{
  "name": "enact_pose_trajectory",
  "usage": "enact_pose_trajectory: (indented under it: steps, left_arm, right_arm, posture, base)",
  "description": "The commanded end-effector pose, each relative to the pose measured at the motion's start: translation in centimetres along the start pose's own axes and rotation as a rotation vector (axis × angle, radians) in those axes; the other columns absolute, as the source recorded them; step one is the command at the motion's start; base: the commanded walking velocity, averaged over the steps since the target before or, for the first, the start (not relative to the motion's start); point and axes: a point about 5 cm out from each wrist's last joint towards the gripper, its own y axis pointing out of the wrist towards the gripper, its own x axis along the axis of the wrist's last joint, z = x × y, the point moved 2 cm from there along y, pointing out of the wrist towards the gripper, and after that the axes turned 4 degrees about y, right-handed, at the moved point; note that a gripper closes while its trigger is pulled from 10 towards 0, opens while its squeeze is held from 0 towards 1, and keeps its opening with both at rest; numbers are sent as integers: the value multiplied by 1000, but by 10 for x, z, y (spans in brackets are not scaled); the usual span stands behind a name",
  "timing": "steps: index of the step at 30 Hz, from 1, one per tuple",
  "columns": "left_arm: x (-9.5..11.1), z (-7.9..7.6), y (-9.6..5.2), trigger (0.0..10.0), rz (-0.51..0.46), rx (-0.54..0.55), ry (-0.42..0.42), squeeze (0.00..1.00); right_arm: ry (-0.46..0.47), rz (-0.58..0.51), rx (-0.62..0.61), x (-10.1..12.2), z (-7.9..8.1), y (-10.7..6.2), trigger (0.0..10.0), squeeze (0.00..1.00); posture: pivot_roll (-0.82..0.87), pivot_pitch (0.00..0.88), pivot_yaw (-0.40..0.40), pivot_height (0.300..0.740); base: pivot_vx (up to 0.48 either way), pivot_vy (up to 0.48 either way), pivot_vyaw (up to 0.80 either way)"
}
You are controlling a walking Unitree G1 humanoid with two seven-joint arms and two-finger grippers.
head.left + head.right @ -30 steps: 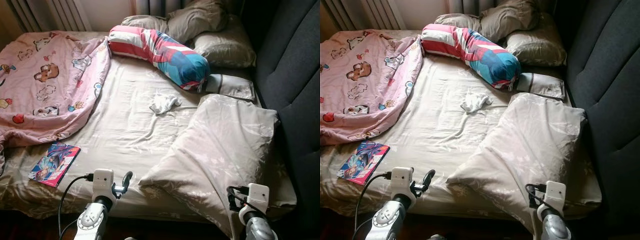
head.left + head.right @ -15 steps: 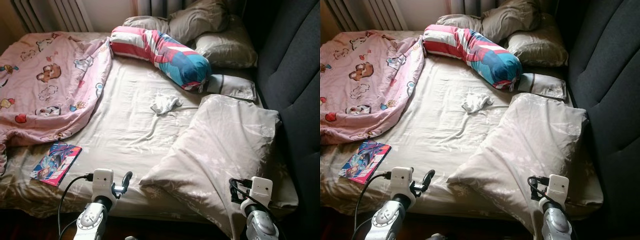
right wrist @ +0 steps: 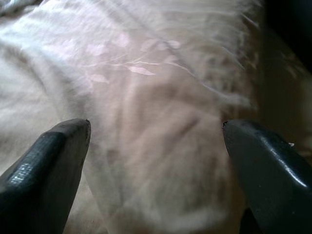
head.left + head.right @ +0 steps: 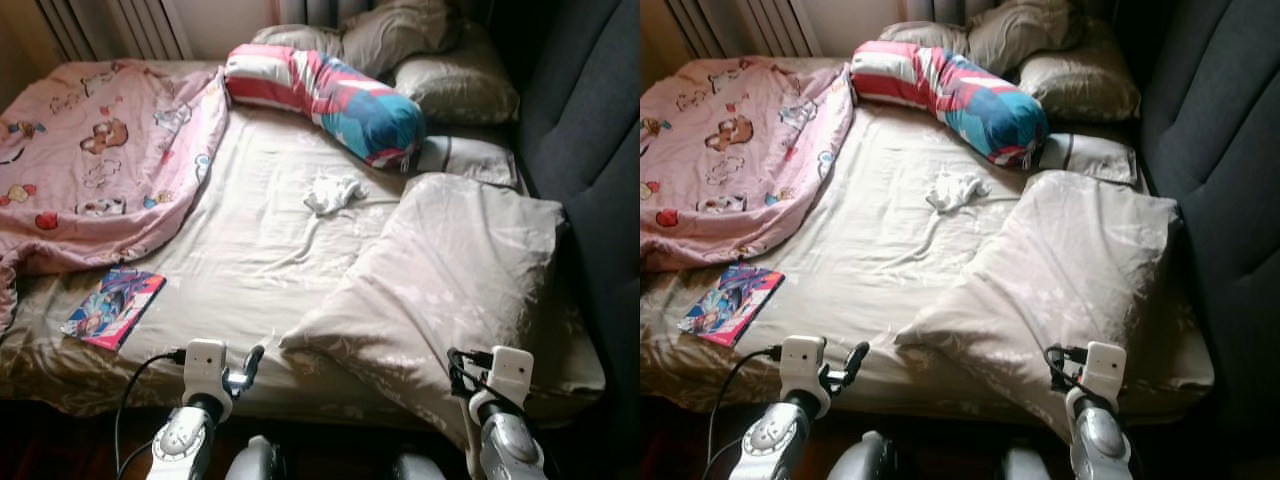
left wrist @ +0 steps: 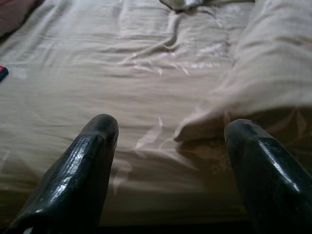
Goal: Clean up the room
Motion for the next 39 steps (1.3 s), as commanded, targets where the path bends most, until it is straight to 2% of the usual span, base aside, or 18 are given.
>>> enact_pose_trajectory:
  steps: [1,2,13,14,21,24,29,32,39]
  left_arm:
    - [-1,2,-2,10000,11,-5,5,0]
    - [-1,2,-2,10000,11,-6,7,0]
    - [-1,2,-1,10000,13,-11,11,0]
    - [0,2,-1,10000,12,-12,12,0]
    - [1,2,0,10000,11,-15,15,0]
    - [1,2,-1,10000,12,-21,18,0]
    - [1,3,-2,10000,12,-23,21,0]
    - [1,6,-4,10000,12,-21,26,0]
    - [2,11,-4,10000,12,-13,35,0]
  right_arm:
    - [57,18,-24,-4,-3,-1,10000,0]
    - [87,3,-27,0,-4,1,10000,1000]
    - [50,5,-3,8,1,7,10000,1000]
    - [50,13,22,8,4,8,10000,0]
    - [19,44,6,6,2,9,10000,0]
    - [57,111,28,-4,4,8,10000,0]
    - [48,171,-17,-14,1,5,10000,0]
    - [102,201,-24,-19,2,4,10000,0]
    - [81,255,-37,-25,4,3,10000,0]
  posture:
    - [-71,165,59,651]
    - [-71,166,60,651]
    - [-66,161,66,651]
    - [-66,161,66,651]
    - [-65,157,69,651]
    - [-58,156,72,651]
    - [-52,158,75,651]
    - [-41,163,79,651]
    - [-35,164,82,651]
  base:
    - [0,0,0]
    - [0,0,0]
    - [0,0,0]
    - [0,0,0]
    - [0,0,0]
    - [0,0,0]
    - [0,0,0]
    - [0,0,0]
    - [0,0,0]
